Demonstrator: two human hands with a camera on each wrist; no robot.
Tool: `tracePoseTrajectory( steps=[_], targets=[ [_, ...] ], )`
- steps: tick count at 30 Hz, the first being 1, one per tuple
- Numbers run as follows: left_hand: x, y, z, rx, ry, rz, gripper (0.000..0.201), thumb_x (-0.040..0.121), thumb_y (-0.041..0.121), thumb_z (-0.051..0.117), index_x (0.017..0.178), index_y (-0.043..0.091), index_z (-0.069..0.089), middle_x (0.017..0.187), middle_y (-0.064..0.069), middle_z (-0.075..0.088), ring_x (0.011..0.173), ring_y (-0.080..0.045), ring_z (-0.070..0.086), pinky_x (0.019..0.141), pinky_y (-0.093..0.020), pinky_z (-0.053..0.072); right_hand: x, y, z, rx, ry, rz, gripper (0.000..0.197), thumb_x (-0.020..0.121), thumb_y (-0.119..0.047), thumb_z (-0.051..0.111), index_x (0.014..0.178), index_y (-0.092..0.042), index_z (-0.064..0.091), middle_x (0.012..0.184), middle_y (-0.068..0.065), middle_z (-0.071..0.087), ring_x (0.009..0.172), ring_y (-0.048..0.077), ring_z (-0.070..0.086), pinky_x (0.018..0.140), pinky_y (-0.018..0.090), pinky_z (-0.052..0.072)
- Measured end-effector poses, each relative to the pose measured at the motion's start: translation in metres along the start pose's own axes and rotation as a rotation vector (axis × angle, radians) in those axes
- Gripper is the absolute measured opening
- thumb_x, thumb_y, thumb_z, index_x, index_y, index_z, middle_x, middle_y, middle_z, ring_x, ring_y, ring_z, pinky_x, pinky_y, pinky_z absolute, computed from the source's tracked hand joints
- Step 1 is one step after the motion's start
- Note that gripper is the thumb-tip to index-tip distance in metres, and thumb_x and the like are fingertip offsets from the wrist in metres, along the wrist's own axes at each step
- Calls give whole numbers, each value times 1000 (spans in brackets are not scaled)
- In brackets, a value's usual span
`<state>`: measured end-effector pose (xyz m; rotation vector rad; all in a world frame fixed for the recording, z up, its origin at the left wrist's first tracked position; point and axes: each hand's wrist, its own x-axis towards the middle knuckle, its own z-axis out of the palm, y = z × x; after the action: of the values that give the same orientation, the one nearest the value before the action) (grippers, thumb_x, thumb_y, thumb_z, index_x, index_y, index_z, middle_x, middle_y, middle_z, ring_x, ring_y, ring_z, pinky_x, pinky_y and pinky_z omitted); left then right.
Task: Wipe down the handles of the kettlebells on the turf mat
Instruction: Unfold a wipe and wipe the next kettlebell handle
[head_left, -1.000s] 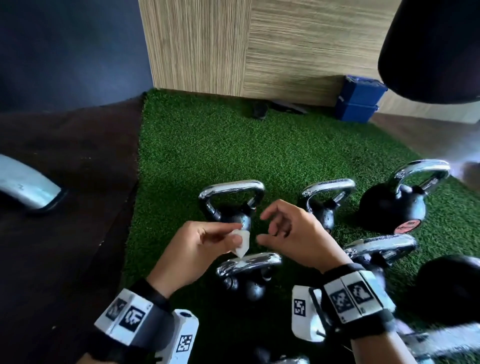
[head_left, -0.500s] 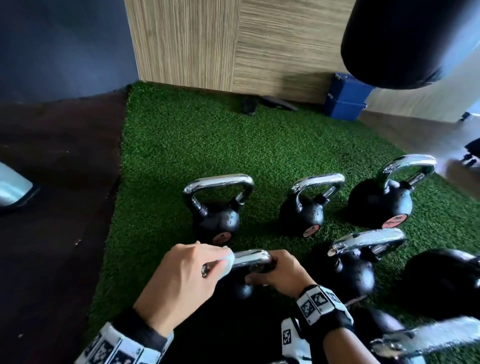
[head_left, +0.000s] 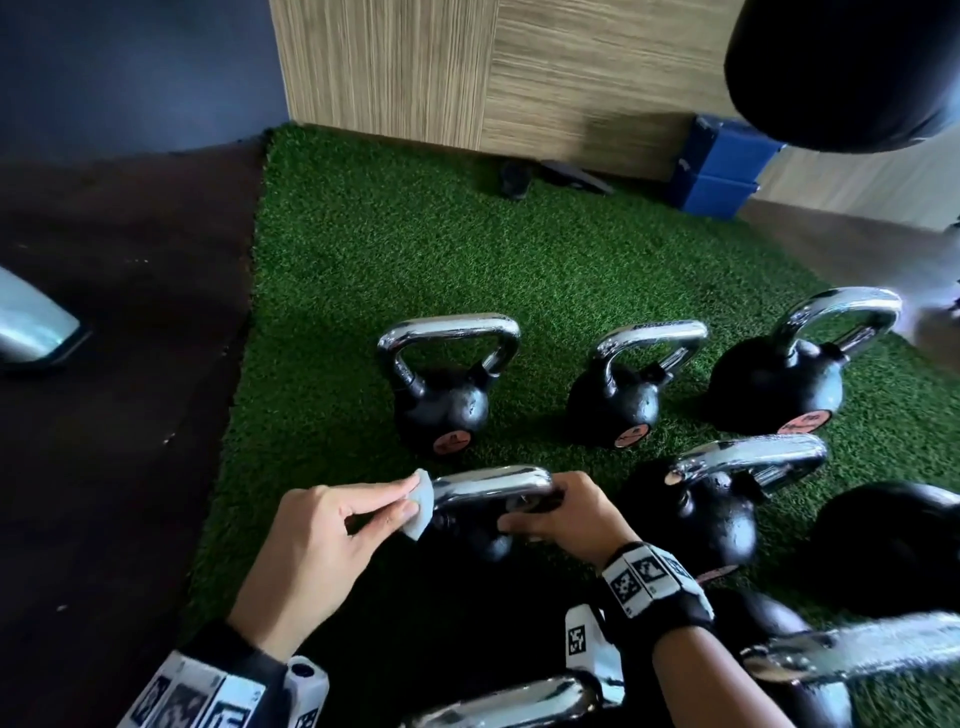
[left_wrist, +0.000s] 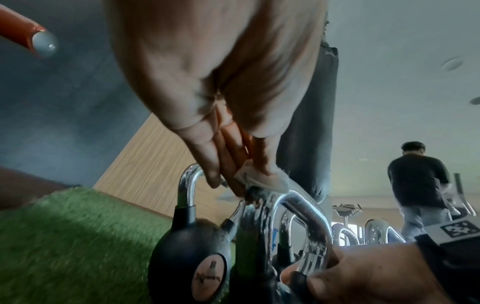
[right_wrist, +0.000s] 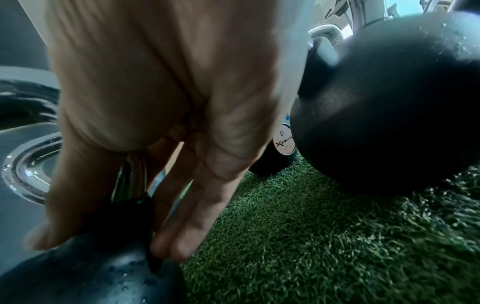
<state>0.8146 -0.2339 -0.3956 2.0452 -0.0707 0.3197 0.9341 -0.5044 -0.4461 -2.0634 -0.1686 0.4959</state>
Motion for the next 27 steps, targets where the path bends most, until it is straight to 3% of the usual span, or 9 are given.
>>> tracePoseTrajectory(
  steps=[5, 9, 12, 16, 18, 22, 24, 27],
  targets=[
    [-7, -26, 6, -207, -45, -163, 26, 86, 25, 75, 111, 23, 79, 112, 16, 75, 112, 0, 69, 101, -16, 49, 0, 4, 3, 50, 7, 11, 50, 44, -55, 93, 80, -23, 78, 77, 4, 77, 70, 15, 70, 72, 40, 63],
    [-10, -45, 14, -310, -14, -167, 28, 83, 28, 77, 110, 23, 80, 112, 11, 76, 111, -3, 70, 97, -12, 49, 0, 6, 4, 38, 21, -2, 64, 37, -68, 90, 83, -25, 78, 79, 1, 78, 71, 13, 72, 73, 41, 63],
    [-12, -59, 27, -425, 22, -207, 29, 81, 25, 78, 109, 18, 80, 112, 3, 77, 112, -10, 71, 98, -19, 52, -1, 8, 4, 41, 35, 3, 68, 36, -71, 89, 85, -25, 78, 80, 1, 78, 76, 20, 75, 75, 45, 63],
    [-17, -67, 48, -575, 36, -333, 20, 73, 19, 80, 90, 28, 84, 101, -4, 79, 105, -14, 72, 84, -12, 53, 0, 9, 4, 14, 35, 0, 68, 39, -71, 89, 87, -24, 78, 77, 1, 77, 70, 14, 72, 75, 47, 63],
    [-19, -72, 54, -561, 74, -328, 22, 71, 23, 82, 91, 31, 83, 101, -4, 79, 101, -14, 73, 82, -12, 54, 0, 8, 3, -4, 36, 2, 67, 39, -71, 89, 86, -24, 78, 75, 2, 77, 65, 14, 71, 72, 47, 63],
    [-21, -76, 59, -495, 128, -297, 23, 72, 27, 84, 93, 34, 83, 98, 1, 80, 96, -12, 76, 84, -17, 57, -3, 5, 0, -47, 26, -2, 66, 39, -69, 90, 88, -27, 78, 79, -1, 78, 73, 15, 75, 74, 42, 63],
    [-17, -77, 60, -417, 134, -297, 22, 77, 22, 85, 96, 34, 83, 96, 5, 80, 95, -10, 76, 87, -22, 58, -7, 5, -6, -115, 16, 14, 57, 40, -60, 93, 85, -28, 78, 81, -5, 78, 78, 14, 75, 76, 35, 62],
    [-2, -77, 59, -358, 156, -314, 17, 80, 23, 85, 96, 31, 83, 93, 11, 80, 94, -6, 76, 85, -19, 57, -15, 4, -17, -243, -19, 22, 28, 51, -34, 96, 68, -38, 73, 64, -18, 71, 63, -6, 65, 64, 17, 53]
  ],
)
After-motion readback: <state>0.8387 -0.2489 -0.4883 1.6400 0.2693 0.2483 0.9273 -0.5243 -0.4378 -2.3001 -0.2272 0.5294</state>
